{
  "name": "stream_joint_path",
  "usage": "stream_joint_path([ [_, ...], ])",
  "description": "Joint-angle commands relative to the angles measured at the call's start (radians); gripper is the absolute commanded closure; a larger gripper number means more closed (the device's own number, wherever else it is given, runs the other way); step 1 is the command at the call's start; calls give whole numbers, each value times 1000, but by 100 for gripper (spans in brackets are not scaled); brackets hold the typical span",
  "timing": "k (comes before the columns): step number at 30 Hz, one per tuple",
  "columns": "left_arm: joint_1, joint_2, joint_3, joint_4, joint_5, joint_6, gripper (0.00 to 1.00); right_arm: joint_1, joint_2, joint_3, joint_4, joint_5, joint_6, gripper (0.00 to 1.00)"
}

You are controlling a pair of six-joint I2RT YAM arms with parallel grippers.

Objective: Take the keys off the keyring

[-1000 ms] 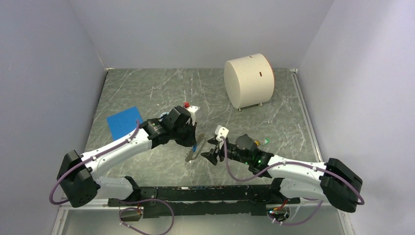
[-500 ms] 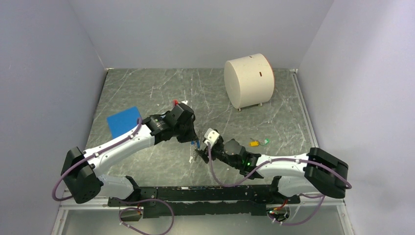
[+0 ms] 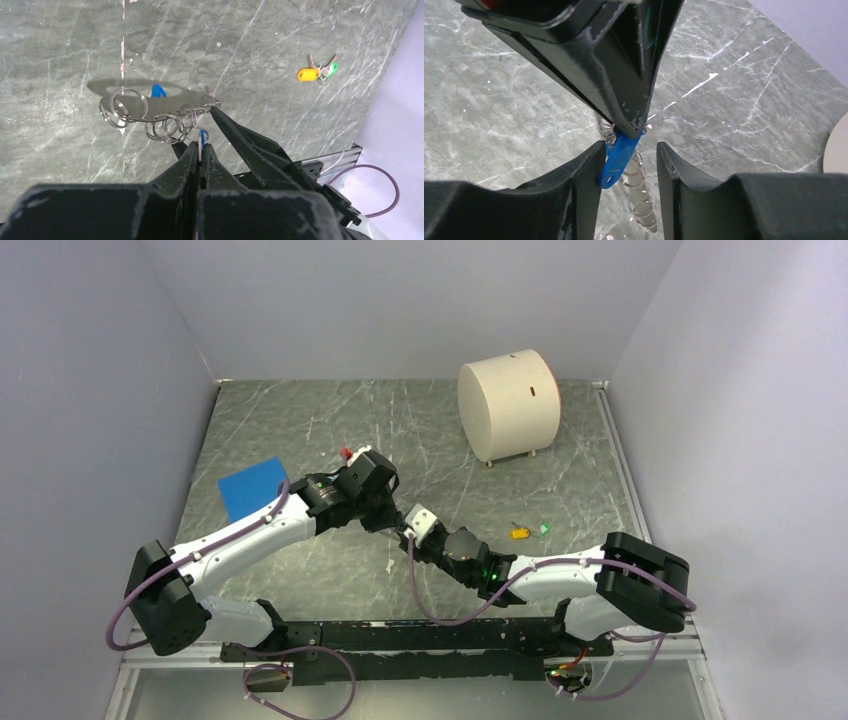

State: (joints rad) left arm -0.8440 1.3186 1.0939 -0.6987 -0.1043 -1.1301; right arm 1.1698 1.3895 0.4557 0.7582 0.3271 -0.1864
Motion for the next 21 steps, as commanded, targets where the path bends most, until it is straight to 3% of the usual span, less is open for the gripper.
stream_joint_path([
  [1, -6, -5, 33, -23, -10, -41, 97, 1, -21, 26, 66, 50, -28, 59],
  [14, -7, -8, 17, -41, -39, -31, 97, 1, -72, 34, -8, -9, -36, 86],
  [17, -6, -10, 5, -28, -35, -19, 97, 0, -84, 29, -10, -23, -28, 98],
  [21, -6, 0, 4, -22, -21, -4, 98, -1, -98, 35, -36, -31, -21, 100],
])
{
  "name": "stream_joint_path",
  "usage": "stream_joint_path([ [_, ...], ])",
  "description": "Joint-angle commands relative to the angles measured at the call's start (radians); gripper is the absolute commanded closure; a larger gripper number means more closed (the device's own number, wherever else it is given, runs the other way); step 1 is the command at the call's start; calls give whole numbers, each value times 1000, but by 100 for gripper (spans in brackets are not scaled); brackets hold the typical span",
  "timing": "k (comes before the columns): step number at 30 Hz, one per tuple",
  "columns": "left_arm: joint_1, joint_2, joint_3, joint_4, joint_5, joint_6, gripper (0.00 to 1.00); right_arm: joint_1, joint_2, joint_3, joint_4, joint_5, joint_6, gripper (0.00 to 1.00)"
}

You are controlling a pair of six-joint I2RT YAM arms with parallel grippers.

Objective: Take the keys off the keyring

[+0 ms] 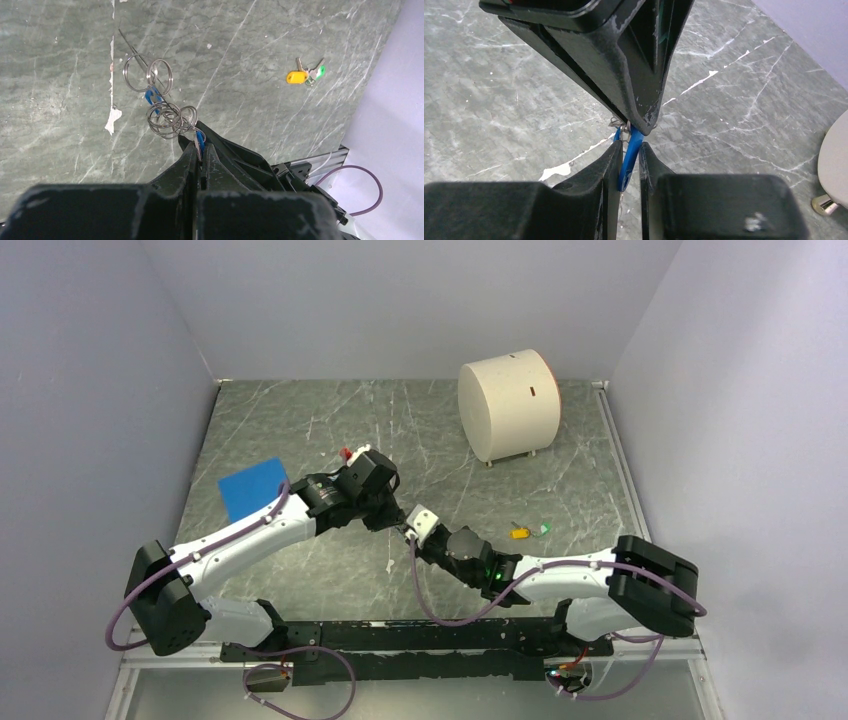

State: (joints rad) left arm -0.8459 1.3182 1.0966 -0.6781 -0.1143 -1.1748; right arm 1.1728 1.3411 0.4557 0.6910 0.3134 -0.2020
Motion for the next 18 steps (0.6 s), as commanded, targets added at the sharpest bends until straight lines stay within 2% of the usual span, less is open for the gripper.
stream_joint_path([
  [1, -4, 1, 0, -41, -8, 46, 97, -4, -55, 38, 22, -21, -1, 100],
  [3, -4, -1, -2, -34, -2, 60, 97, -5, -67, 43, -1, -30, 7, 100],
  [6, -4, -14, -4, -34, -19, 97, 92, -10, -83, 55, -50, -45, 19, 100],
  [12, -3, -40, -9, -22, -53, 213, 68, -32, -120, 90, -191, -120, 48, 100],
  [18, -2, -100, -81, 76, -52, 312, 53, -60, -152, 125, -319, -184, 70, 100],
])
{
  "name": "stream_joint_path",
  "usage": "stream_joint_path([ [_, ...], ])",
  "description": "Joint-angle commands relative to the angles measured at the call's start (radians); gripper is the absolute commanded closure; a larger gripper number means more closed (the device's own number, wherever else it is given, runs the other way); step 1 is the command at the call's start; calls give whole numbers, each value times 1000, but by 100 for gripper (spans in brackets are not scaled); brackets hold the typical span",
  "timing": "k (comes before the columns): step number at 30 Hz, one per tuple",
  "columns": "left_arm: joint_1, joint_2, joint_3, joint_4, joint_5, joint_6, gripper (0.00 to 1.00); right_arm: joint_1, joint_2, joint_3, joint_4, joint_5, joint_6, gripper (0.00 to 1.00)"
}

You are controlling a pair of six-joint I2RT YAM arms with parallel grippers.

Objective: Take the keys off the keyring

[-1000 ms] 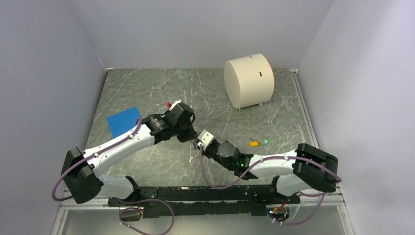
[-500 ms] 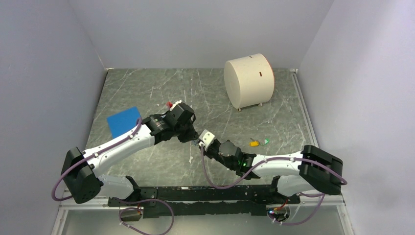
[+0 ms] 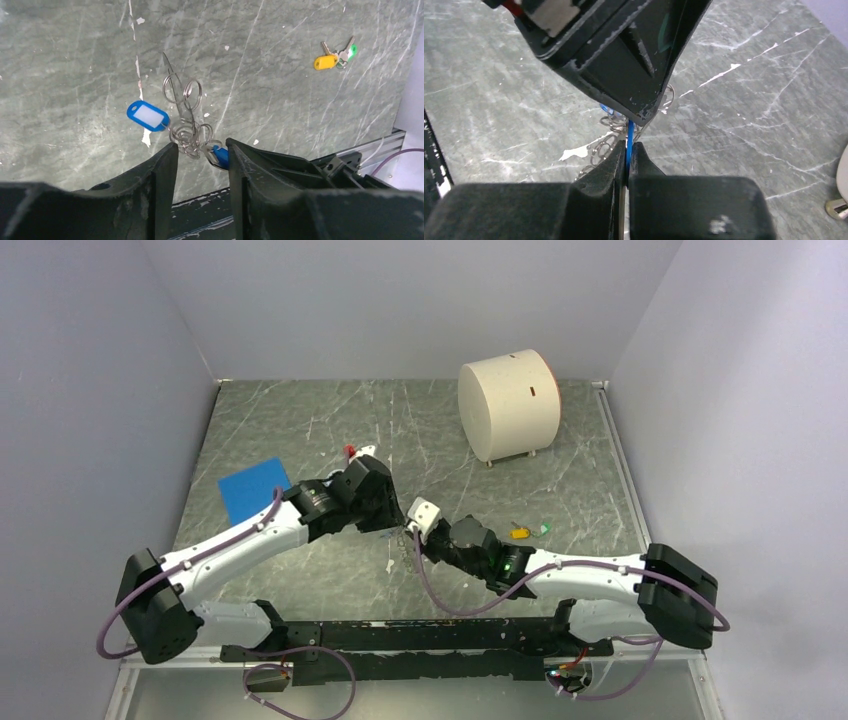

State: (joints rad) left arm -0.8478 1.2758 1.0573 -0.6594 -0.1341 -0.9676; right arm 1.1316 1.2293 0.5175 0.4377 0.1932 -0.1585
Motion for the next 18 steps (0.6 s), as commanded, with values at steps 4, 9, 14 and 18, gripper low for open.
stream_joint_path([
  [4, -1, -114, -89, 119, -50, 192, 52, -45, -55, 98, -157, -103, 42, 100],
  [9, -1, -200, -184, 211, -82, 296, 50, -95, -66, 152, -272, -179, 76, 100],
  [14, -2, -281, -271, 317, -62, 398, 49, -105, -54, 231, -387, -190, 91, 100],
  [18, -1, -315, -340, 415, -4, 464, 49, -105, -38, 294, -475, -190, 107, 100],
])
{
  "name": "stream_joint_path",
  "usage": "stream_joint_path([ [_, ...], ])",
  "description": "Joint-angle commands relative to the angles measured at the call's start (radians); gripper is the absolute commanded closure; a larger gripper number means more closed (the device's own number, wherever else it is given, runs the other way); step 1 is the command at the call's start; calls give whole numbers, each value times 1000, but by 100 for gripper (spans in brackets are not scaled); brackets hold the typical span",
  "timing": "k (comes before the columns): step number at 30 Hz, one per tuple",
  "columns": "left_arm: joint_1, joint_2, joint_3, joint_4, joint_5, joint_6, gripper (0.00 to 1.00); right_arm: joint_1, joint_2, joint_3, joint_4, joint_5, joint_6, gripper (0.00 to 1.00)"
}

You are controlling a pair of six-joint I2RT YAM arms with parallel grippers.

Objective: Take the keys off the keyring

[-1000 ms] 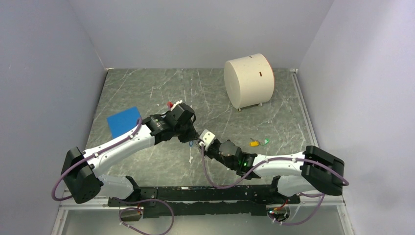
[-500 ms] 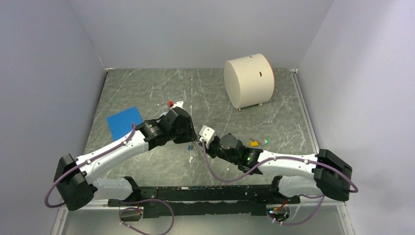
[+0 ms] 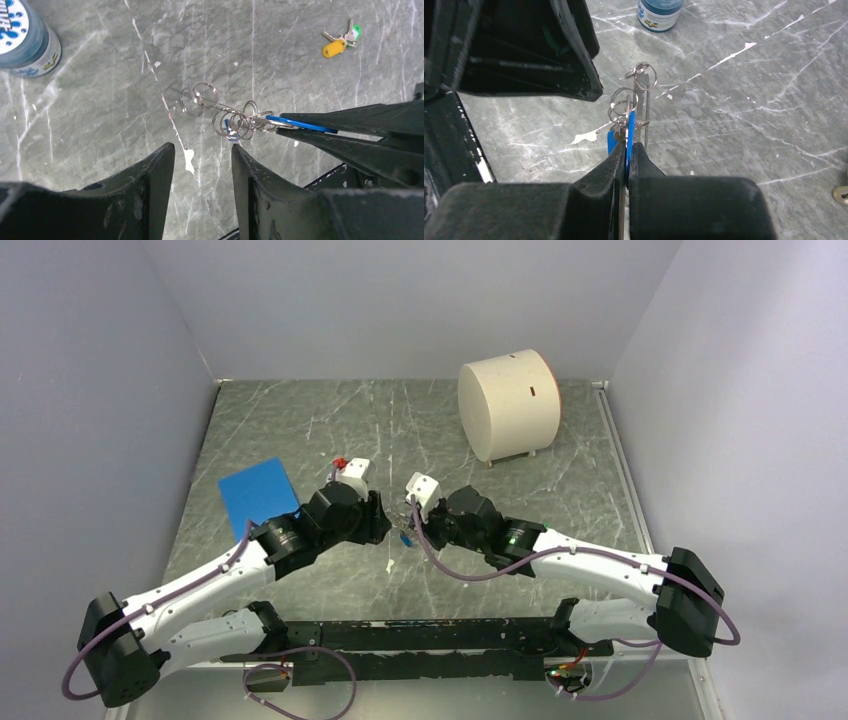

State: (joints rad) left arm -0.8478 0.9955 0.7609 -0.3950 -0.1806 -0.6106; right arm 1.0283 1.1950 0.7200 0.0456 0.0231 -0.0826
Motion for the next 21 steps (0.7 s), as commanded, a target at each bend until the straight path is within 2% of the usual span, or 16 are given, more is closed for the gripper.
stream_joint_path([
  [1, -3, -36, -62, 178, 58, 120, 49, -2, -1, 108, -100, -19, 36, 100],
  [11, -2, 35, -102, 321, 113, 167, 47, -3, 44, 219, -272, -1, 81, 100],
  [21, -3, 39, -231, 486, 108, 178, 52, -20, 82, 213, -293, 0, 144, 100],
])
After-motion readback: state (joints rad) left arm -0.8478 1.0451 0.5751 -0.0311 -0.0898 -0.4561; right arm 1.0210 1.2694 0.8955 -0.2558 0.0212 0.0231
